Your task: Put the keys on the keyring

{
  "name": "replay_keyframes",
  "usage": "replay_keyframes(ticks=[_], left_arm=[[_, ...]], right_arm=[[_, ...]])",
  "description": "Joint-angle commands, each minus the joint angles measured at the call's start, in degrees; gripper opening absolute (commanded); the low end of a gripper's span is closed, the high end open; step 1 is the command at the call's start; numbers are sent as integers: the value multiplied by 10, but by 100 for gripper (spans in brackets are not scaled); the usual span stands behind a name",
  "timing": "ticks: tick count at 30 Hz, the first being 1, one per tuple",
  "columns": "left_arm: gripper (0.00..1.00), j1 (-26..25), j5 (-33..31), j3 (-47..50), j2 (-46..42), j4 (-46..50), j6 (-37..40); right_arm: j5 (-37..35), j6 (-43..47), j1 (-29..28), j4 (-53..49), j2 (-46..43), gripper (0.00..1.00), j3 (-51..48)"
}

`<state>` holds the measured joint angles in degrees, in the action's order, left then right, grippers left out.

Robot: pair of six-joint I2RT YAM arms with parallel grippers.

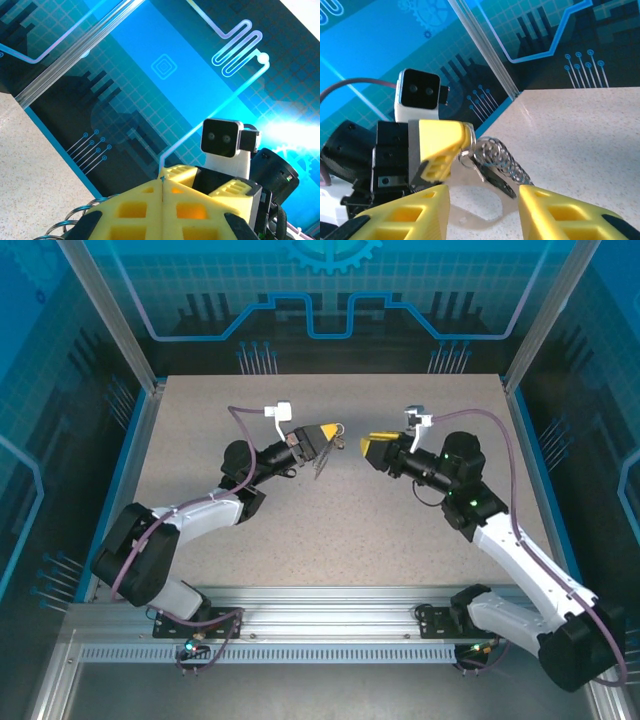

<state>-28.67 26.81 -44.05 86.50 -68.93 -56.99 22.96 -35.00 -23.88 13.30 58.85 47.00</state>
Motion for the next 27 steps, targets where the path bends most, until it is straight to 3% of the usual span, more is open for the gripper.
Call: replay_keyframes(ticks=[1, 18, 27], left_arm=[[0, -2, 8, -15, -2, -41, 14], [0, -3, 13, -20, -4, -40, 14], [0, -2, 13, -19, -5, -39, 15]], right_arm=[[23, -38, 5, 57, 29, 40, 31], [36, -82, -29, 128, 118, 38, 69], [41, -76, -38, 125, 129, 15, 71]])
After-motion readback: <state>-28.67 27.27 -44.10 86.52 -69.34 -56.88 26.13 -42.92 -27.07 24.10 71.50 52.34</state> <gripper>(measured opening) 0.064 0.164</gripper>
